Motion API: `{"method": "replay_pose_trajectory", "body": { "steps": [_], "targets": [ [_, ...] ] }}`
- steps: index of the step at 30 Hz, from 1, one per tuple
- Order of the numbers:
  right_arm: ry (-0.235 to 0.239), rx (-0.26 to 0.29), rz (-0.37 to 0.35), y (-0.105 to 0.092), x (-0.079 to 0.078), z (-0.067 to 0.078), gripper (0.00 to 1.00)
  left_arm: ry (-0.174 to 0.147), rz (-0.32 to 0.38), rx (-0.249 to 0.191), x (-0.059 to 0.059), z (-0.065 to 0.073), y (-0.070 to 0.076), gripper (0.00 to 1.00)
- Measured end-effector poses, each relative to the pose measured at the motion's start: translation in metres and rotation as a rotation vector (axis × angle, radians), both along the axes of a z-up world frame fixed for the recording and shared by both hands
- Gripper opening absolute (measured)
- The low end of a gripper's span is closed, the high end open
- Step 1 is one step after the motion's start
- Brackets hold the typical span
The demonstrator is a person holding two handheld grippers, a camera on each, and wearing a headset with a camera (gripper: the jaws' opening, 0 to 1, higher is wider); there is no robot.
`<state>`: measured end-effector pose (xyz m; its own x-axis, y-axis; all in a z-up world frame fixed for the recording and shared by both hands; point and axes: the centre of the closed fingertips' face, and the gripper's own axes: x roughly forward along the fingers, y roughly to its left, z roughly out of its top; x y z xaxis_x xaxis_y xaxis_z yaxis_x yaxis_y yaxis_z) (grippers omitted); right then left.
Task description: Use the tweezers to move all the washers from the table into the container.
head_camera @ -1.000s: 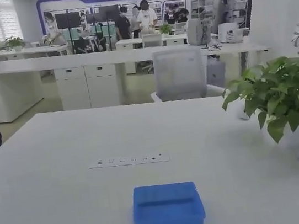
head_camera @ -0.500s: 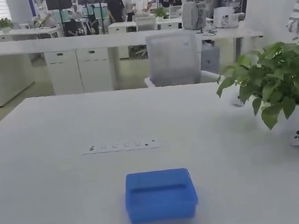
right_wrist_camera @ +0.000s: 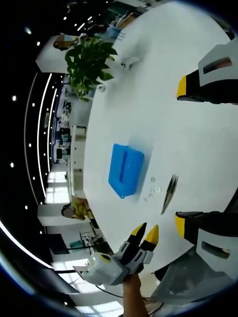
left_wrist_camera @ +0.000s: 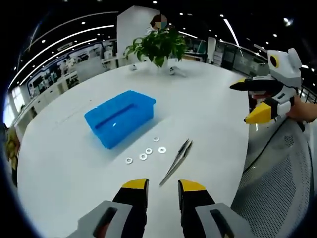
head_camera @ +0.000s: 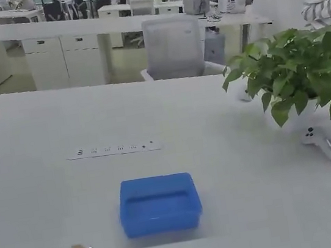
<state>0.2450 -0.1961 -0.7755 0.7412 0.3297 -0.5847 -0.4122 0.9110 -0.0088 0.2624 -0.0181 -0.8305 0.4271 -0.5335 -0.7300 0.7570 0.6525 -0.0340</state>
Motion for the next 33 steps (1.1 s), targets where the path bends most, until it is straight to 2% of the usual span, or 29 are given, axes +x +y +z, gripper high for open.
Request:
{"method": "replay_pose_trajectory", "body": {
  "steps": [2, 6, 8, 9, 10, 11, 12, 14, 18, 20, 21, 22, 26, 28, 29, 31, 33],
  "targets": [
    [-0.002, -0.002, -0.008, -0.002, 0.001, 0.0, 0.91, 0.04, -0.022, 0.012, -0.001, -0.009, -0.002, 0.24],
    [-0.005, -0.001, -0.025, -0.005, 0.002, 0.0, 0.9, 0.049, -0.069, 0.047, 0.001, -0.022, -0.005, 0.21],
    [-0.013, -0.008, -0.029, -0.006, 0.003, -0.001, 0.89, 0.063, -0.114, 0.084, 0.0, -0.029, -0.007, 0.21],
    [-0.008, -0.019, -0.026, -0.006, 0.003, -0.002, 0.89, 0.051, -0.133, 0.088, 0.002, -0.031, -0.01, 0.22],
    [-0.008, -0.022, -0.027, -0.006, 0.003, -0.002, 0.89, 0.053, -0.136, 0.085, 0.003, -0.032, -0.012, 0.23],
    [-0.021, -0.02, -0.027, -0.006, 0.003, 0.0, 0.89, 0.069, -0.142, 0.085, 0.004, -0.034, -0.013, 0.24],
    [-0.038, -0.013, -0.028, -0.006, 0.004, 0.003, 0.9, 0.069, -0.144, 0.084, 0.005, -0.035, -0.014, 0.23],
    [-0.041, -0.017, -0.035, -0.008, 0.004, 0.004, 0.89, 0.074, -0.166, 0.089, 0.006, -0.039, -0.017, 0.23],
    [-0.038, -0.005, -0.046, -0.009, 0.005, 0.004, 0.89, 0.076, -0.224, 0.131, 0.006, -0.047, -0.02, 0.22],
    [-0.042, -0.003, -0.046, -0.009, 0.006, 0.005, 0.89, 0.08, -0.244, 0.138, 0.004, -0.05, -0.021, 0.22],
    [-0.042, -0.006, -0.045, -0.009, 0.005, 0.004, 0.88, 0.051, -0.272, 0.133, 0.008, -0.048, -0.023, 0.21],
    [-0.04, -0.012, -0.044, -0.009, 0.005, 0.003, 0.88, 0.072, -0.252, 0.142, 0.006, -0.049, -0.02, 0.2],
    [-0.039, -0.024, -0.037, -0.008, 0.005, 0.003, 0.88, 0.072, -0.294, 0.15, 0.007, -0.049, -0.022, 0.18],
    [-0.034, -0.026, -0.038, -0.008, 0.004, 0.002, 0.87, 0.053, -0.336, 0.168, 0.005, -0.049, -0.023, 0.15],
    [-0.032, -0.026, -0.039, -0.008, 0.004, 0.001, 0.87, 0.059, -0.344, 0.167, 0.003, -0.049, -0.024, 0.12],
    [-0.032, -0.026, -0.041, -0.009, 0.004, 0.001, 0.87, 0.035, -0.375, 0.181, 0.0, -0.049, -0.027, 0.08],
    [-0.032, -0.026, -0.041, -0.009, 0.004, 0.001, 0.87, 0.016, -0.372, 0.196, 0.001, -0.049, -0.028, 0.05]
  ]
}}
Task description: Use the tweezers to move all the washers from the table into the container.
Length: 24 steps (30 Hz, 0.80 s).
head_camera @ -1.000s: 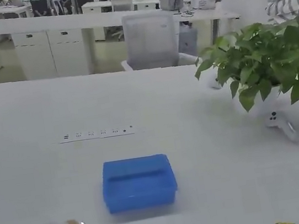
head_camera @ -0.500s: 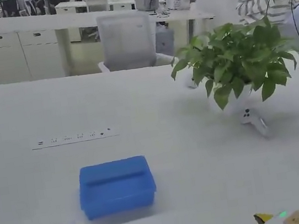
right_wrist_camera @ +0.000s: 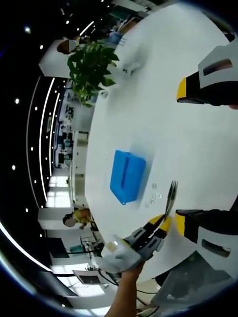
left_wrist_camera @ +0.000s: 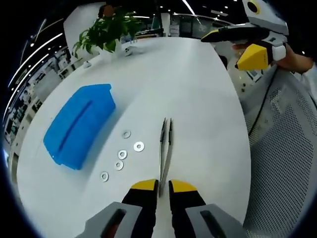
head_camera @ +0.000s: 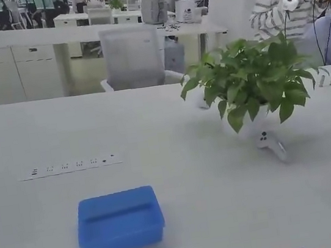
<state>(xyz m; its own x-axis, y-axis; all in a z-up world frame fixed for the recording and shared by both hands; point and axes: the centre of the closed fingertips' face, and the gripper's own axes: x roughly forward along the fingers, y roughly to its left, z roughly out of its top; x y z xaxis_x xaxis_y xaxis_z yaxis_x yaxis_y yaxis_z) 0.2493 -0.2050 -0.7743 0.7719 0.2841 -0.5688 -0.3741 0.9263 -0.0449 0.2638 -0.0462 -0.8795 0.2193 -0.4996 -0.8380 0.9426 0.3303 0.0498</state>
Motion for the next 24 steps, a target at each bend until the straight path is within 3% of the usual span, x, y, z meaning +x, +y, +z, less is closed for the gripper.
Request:
{"method": "replay_pose_trajectory", "body": {
  "steps": [2, 11, 16, 24],
  "targets": [
    [0.0, 0.008, 0.004, 0.001, 0.0, 0.0, 0.87, -0.009, -0.016, 0.005, -0.001, -0.001, -0.001, 0.0],
    [-0.008, 0.002, 0.005, 0.001, 0.0, 0.002, 0.86, -0.013, -0.008, 0.004, 0.0, 0.006, 0.001, 0.0],
    [-0.003, 0.015, 0.01, 0.003, -0.001, 0.001, 0.86, -0.022, -0.002, -0.02, 0.0, 0.02, 0.001, 0.0],
    [0.024, 0.054, 0.061, 0.014, -0.005, -0.001, 0.79, -0.077, 0.019, -0.087, -0.006, 0.057, -0.007, 0.0]
  ]
}}
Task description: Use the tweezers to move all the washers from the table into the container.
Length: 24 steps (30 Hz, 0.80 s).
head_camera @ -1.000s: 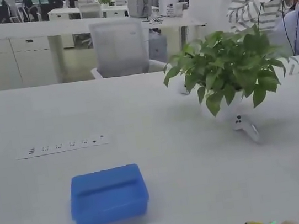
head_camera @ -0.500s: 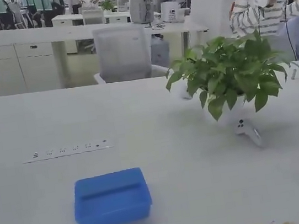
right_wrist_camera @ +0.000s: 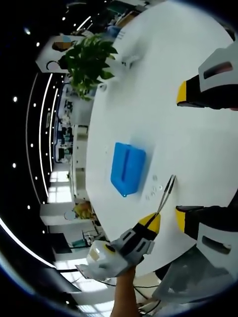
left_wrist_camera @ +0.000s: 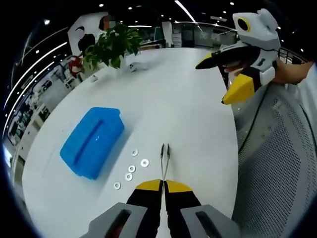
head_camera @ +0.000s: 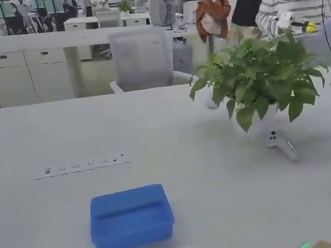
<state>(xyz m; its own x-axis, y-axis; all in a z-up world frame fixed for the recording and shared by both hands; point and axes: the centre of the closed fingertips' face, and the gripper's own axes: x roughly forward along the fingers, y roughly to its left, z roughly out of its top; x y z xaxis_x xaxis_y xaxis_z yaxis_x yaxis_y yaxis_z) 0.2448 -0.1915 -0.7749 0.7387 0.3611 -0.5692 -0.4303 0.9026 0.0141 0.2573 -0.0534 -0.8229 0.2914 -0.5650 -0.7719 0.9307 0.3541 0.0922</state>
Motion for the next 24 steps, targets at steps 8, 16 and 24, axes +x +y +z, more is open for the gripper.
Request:
{"method": "replay_pose_trajectory", "body": {
  "steps": [8, 16, 24],
  "targets": [
    [0.148, 0.117, 0.3, 0.054, -0.025, -0.01, 0.41, -0.05, -0.015, -0.028, -0.01, 0.025, -0.005, 0.0],
    [0.139, -0.104, 0.643, 0.103, -0.01, -0.035, 0.22, -0.047, -0.048, -0.011, -0.022, 0.028, -0.004, 0.0],
    [0.136, -0.176, 0.849, 0.14, -0.017, -0.045, 0.21, -0.047, -0.087, 0.011, -0.032, 0.034, -0.002, 0.0]
  ]
}}
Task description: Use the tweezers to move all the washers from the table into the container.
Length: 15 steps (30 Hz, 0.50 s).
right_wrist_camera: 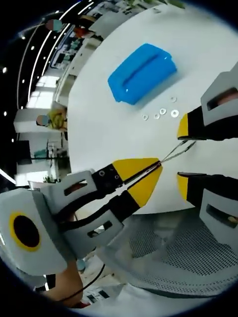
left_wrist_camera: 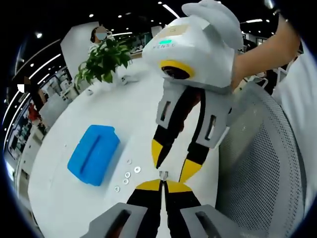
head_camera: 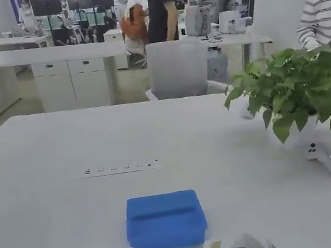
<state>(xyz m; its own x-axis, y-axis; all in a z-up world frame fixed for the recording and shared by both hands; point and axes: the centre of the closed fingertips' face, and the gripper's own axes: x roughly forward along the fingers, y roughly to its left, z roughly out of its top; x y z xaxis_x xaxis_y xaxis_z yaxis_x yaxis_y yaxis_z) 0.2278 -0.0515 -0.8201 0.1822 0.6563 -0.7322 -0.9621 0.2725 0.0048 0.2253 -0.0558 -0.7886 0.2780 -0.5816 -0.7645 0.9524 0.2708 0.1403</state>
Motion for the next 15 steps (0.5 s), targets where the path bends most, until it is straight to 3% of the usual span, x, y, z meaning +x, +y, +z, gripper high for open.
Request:
{"method": "replay_pose_trajectory", "body": {
  "steps": [6, 8, 12, 15],
  "targets": [
    [-0.003, -0.011, 0.023, 0.012, -0.001, -0.006, 0.08, 0.008, -0.01, 0.006, -0.005, 0.003, 0.0, 0.0],
    [-0.038, -0.02, 0.038, 0.013, -0.002, -0.005, 0.06, -0.004, -0.016, 0.021, -0.008, 0.003, 0.001, 0.0],
    [-0.057, -0.023, 0.05, 0.015, -0.007, -0.001, 0.04, -0.013, -0.022, 0.01, -0.01, 0.009, 0.0, 0.0],
    [-0.025, -0.018, 0.04, 0.018, -0.012, -0.001, 0.02, 0.002, -0.022, -0.001, -0.014, 0.01, -0.002, 0.0]
  ]
}}
